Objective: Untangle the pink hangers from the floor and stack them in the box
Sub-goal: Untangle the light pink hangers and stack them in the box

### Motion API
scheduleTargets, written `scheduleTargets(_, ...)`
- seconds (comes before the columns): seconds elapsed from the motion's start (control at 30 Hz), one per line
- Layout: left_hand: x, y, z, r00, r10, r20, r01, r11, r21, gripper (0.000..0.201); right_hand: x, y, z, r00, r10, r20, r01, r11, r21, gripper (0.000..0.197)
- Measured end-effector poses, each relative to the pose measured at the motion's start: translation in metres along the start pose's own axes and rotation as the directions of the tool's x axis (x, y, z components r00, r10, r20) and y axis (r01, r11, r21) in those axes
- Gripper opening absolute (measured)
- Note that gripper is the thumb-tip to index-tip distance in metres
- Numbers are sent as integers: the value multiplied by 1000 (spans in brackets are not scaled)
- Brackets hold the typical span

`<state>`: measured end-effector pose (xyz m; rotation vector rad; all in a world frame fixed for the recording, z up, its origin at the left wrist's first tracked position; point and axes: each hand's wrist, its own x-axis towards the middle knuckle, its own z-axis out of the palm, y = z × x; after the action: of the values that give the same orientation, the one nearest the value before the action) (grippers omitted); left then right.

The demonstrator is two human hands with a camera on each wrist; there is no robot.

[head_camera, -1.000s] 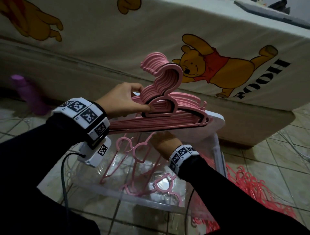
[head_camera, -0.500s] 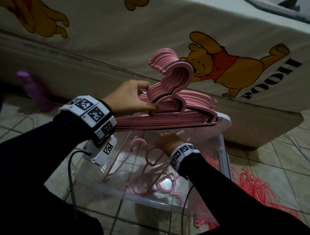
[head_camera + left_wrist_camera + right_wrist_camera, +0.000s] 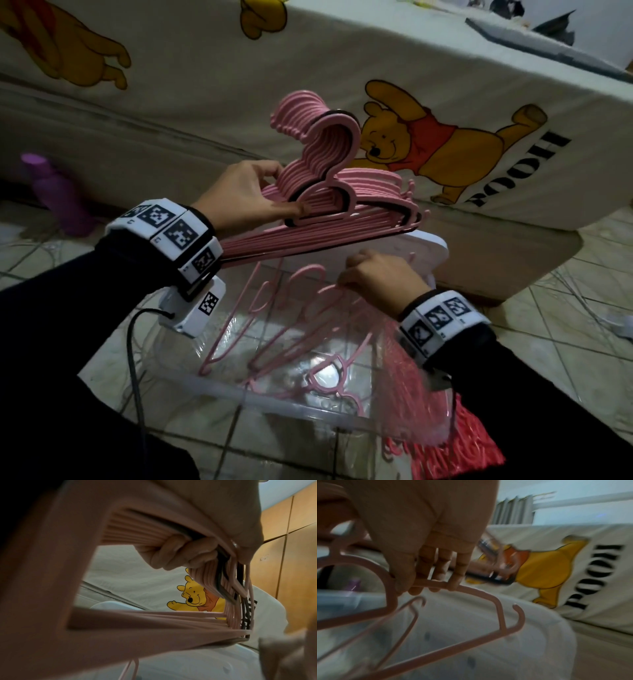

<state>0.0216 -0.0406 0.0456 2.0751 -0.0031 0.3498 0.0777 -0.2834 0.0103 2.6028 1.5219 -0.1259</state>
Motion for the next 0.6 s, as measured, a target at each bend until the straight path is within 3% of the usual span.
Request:
scheduleTargets(0.13, -2, 1, 1, 999, -42, 14, 42, 999, 3, 38, -17, 9, -25, 970, 57, -234, -26, 991, 134, 18)
scheduleTargets(0.3, -4, 3, 7, 995, -44, 88, 39, 998, 52, 45, -25, 16, -38, 859, 147, -490, -22, 968, 252, 12)
scheduleTargets(0.37, -4, 3, 11, 992, -50, 120, 43, 998, 55, 47, -24, 17, -40, 830, 167, -532, -24, 964, 266, 14)
scheduleTargets(0.6, -1, 2, 16, 991, -61, 115, 64, 998, -17, 63, -27, 20, -43, 818, 210, -535, -99, 968, 230, 15)
